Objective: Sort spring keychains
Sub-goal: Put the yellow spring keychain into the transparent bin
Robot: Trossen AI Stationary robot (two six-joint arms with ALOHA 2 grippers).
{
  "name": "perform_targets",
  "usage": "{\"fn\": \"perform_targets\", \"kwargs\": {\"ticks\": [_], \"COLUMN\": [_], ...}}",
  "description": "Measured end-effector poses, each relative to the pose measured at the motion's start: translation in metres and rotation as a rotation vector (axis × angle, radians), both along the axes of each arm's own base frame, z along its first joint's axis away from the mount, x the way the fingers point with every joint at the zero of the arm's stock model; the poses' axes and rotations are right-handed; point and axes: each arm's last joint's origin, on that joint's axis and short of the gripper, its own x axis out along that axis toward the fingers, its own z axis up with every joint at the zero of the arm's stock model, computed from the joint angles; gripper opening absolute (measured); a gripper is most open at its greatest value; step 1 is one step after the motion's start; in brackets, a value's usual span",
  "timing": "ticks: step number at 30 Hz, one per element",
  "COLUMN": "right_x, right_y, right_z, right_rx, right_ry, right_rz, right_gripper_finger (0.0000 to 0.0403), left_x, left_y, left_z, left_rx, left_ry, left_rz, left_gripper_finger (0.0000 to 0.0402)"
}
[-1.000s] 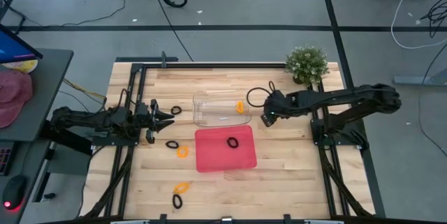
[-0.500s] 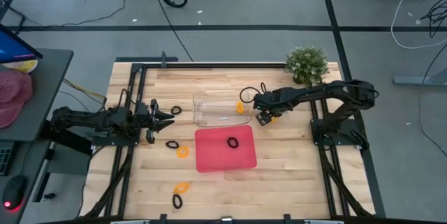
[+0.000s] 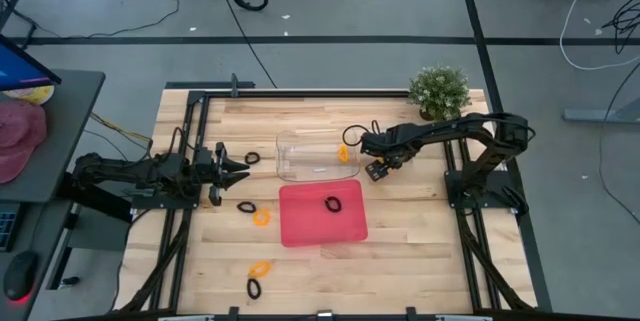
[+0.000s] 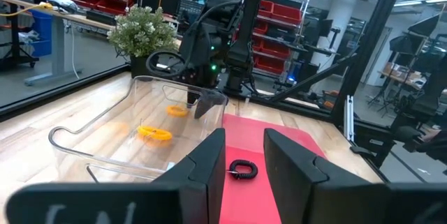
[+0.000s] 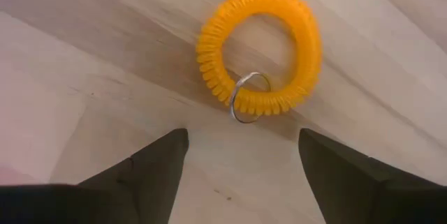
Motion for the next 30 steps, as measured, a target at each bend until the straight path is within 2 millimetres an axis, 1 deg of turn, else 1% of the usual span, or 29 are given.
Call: {"fn": "perform_targets", "kwargs": {"ticks": [5, 10, 14, 18, 23, 30], "right_x": [0.001, 0.002, 0.002, 0.0, 0.001, 0.012], "right_y": [-0.001, -0.002, -0.002, -0.002, -0.006, -0.007], "right_z": [0.0, -0.001, 0.0, 0.006, 0.018, 0.017], "right_rx": [-0.004, -0.009, -0.015, -0.029, -0.124, -0.113], "right_ry": [-0.011, -0.019, -0.02, -0.036, -0.097, -0.192], "right_rz": [0.021, 0.022, 0.036, 0.053, 0.053, 0.127], "right_gripper_finger": [0.0251, 0.0235, 0.0234, 0.0233, 0.0231, 0.0231], "left_x": [0.0, 0.0, 0.0, 0.0, 0.0, 0.0], "left_y": [0.0, 0.0, 0.0, 0.0, 0.0, 0.0], "left_z": [0.0, 0.0, 0.0, 0.0, 0.0, 0.0], "left_rx": [0.0, 0.0, 0.0, 0.0, 0.0, 0.0], "left_ry": [0.0, 0.0, 0.0, 0.0, 0.0, 0.0], "left_rz": [0.0, 0.0, 0.0, 0.0, 0.0, 0.0], "left_gripper_finger": [0.0103, 0.0103, 0.0103, 0.0103, 0.0103, 0.0103]}}
